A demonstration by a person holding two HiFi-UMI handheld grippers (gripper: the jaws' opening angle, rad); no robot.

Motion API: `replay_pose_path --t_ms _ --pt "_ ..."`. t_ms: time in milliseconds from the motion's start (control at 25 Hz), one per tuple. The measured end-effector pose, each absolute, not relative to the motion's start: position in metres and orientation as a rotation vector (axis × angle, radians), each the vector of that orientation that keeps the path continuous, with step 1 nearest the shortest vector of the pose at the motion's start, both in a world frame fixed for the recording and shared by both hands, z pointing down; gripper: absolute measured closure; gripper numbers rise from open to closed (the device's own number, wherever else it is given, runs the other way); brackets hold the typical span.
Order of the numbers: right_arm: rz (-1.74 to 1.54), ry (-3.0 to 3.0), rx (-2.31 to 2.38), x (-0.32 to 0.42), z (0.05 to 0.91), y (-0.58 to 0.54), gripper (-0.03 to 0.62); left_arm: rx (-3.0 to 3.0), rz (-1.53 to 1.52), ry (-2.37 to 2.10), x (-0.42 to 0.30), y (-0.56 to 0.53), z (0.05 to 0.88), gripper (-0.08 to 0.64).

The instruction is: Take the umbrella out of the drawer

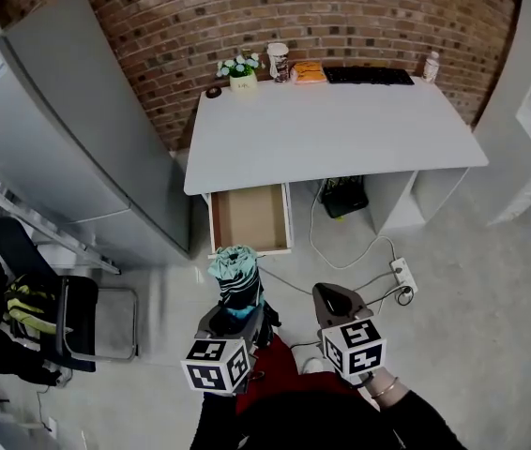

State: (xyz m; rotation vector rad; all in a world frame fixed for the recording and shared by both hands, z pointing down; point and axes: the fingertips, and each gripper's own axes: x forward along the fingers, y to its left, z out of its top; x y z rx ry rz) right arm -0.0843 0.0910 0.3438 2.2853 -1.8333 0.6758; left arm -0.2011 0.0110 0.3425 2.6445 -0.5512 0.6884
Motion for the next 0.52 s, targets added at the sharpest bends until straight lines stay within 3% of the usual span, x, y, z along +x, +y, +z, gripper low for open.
replay_pose_path --t_ms 520 --pt "0.614 -1.899 2.257 -0.100 0.332 0.103 0.594 2.630 0.623 -0.600 -0.214 0.020 0.326 0.322"
